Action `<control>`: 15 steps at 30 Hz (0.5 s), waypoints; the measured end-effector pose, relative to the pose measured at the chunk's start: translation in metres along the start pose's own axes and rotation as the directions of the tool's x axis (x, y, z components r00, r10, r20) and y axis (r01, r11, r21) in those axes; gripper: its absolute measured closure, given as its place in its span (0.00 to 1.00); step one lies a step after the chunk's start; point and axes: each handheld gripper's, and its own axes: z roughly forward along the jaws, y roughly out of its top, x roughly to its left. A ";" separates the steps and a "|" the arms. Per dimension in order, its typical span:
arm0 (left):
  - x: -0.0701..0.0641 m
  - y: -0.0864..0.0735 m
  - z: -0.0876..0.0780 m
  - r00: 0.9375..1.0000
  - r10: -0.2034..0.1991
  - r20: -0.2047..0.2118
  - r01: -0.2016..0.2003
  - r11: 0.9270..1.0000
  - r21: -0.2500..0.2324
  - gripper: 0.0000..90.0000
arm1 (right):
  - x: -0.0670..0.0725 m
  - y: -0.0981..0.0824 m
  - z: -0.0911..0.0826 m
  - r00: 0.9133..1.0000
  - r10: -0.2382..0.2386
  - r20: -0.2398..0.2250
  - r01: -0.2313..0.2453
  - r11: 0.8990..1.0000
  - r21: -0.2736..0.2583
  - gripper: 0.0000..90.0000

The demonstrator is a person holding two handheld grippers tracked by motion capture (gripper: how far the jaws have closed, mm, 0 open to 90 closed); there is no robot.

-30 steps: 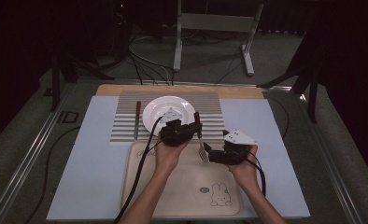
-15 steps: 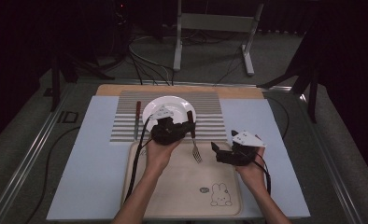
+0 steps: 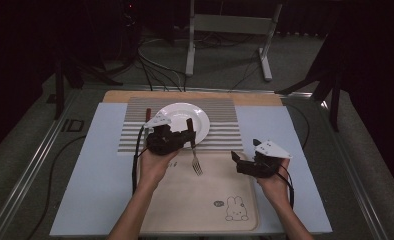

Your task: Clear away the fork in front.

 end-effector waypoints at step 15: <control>0.016 -0.004 -0.047 1.000 0.012 -0.023 -0.012 1.000 0.006 0.89 | -0.004 -0.003 -0.006 1.000 -0.005 0.016 0.005 1.000 -0.003 0.12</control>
